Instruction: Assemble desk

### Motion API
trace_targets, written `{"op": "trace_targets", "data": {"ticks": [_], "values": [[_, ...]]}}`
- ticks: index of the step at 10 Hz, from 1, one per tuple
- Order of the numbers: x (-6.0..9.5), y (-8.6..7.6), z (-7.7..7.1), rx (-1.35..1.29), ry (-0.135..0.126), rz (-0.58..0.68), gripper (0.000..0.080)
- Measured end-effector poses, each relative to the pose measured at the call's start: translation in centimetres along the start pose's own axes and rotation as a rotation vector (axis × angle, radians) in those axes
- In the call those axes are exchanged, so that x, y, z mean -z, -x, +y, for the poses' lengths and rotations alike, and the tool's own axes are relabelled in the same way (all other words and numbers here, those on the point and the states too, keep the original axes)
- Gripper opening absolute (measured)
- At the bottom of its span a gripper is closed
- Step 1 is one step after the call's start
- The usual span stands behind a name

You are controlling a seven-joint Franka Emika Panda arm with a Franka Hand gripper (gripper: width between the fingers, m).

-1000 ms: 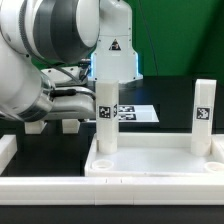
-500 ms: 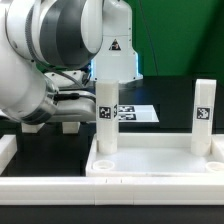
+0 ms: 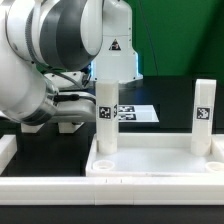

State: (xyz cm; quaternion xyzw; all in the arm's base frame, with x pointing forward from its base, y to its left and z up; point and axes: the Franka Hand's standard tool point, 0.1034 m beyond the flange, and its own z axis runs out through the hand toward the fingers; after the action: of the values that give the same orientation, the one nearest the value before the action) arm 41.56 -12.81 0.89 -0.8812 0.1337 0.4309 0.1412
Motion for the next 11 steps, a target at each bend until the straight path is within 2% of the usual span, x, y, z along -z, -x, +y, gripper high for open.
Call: {"op": "trace_targets", "data": {"ticks": [5, 6, 8, 9, 10, 11], "values": [[0.0, 0.0, 0.0, 0.000, 0.000, 0.000, 0.0289], [0.6, 0.4, 0.0, 0.006, 0.001, -0.006, 0.0289], [4.5, 2.4, -0.1, 0.044, -0.014, 0.029, 0.0291], [5.8, 3.6, -0.3, 0.052, -0.023, 0.049, 0.0291], [7.1, 5.2, -0.9, 0.056, -0.032, 0.076, 0.0291], [8.0, 7.1, -2.5, 0.040, -0.039, 0.079, 0.0291]]}}
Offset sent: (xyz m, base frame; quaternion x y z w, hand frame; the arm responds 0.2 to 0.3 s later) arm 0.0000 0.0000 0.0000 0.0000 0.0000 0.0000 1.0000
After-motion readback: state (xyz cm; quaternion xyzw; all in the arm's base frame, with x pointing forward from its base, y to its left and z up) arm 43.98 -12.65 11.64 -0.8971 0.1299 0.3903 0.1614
